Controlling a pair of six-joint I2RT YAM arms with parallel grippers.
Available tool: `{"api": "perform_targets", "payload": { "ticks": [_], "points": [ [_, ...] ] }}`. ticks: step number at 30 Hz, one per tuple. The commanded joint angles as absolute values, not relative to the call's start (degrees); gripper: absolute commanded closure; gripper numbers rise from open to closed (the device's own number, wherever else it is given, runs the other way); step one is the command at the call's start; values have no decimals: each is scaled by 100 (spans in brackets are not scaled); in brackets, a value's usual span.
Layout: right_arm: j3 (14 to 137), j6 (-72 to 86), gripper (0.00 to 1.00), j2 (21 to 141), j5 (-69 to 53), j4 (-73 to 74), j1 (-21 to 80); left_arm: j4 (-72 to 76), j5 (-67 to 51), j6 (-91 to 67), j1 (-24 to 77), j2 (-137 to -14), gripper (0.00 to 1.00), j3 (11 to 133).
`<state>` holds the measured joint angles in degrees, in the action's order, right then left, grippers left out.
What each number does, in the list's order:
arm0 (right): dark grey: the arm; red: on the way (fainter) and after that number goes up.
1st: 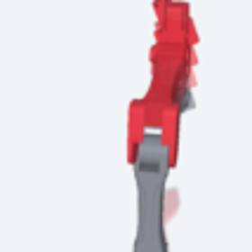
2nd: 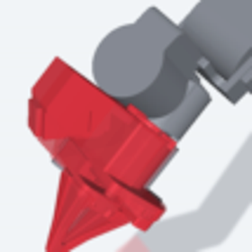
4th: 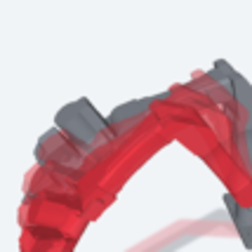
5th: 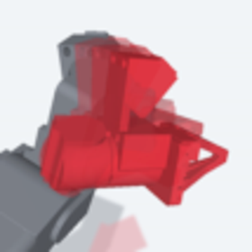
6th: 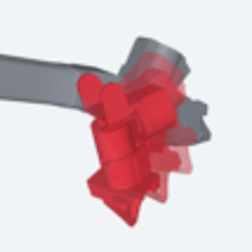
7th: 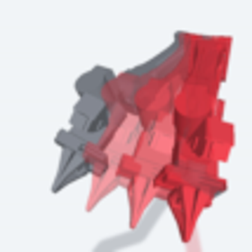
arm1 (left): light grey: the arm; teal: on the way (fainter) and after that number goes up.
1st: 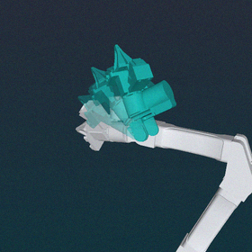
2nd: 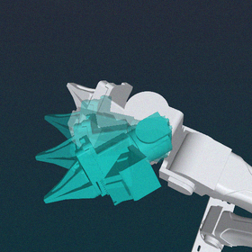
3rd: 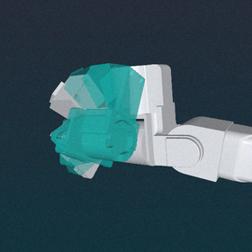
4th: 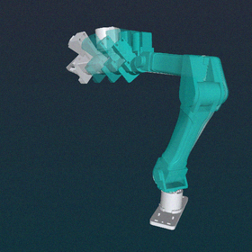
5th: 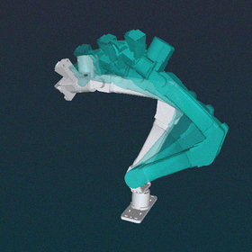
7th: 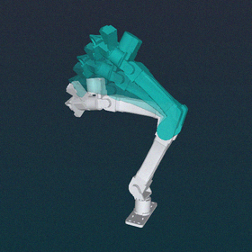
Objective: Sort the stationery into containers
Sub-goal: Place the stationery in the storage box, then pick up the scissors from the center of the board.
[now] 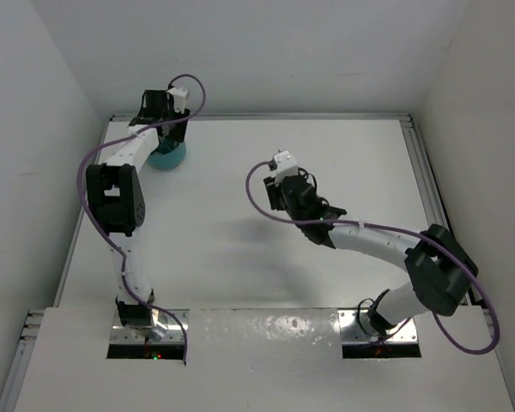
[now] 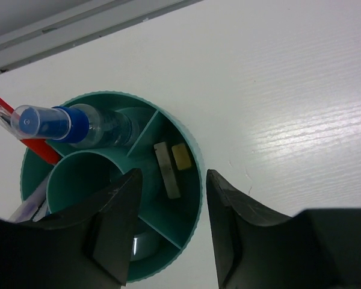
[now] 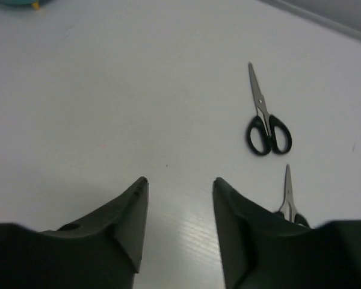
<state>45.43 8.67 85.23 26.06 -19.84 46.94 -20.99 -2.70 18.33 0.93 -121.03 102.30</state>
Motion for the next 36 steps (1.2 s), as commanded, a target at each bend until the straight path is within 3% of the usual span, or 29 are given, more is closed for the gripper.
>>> {"api": "perform_targets", "payload": {
  "ticks": [1,3,4,10,14,17,23,36],
  "points": [
    [4974,1756,58,8271,2356,-1074,4194,-2100,-535,1670,105,-11646,55,10547],
    [5124,2091,80,8279,2347,-547,3763,-2109,-685,1565,105,-11453,55,10547],
    [5176,2179,82,8279,2347,-354,3605,-2127,-886,1538,105,-11391,55,10538],
    [5458,2402,66,8674,1331,790,2112,-2197,-1651,1240,132,-10881,55,10328],
    [6228,1382,77,9499,1116,1773,1846,-2390,-1924,1081,88,-10653,55,10318],
    [6704,1002,74,10237,1222,2144,1749,-2566,-2153,1011,53,-10591,55,10310],
    [6917,659,68,10634,923,2135,1635,-2742,-2153,1055,18,-10503,55,10266],
    [6469,975,67,10758,492,1969,1661,-2672,-2232,940,0,-10450,55,10134]
  ]
}}
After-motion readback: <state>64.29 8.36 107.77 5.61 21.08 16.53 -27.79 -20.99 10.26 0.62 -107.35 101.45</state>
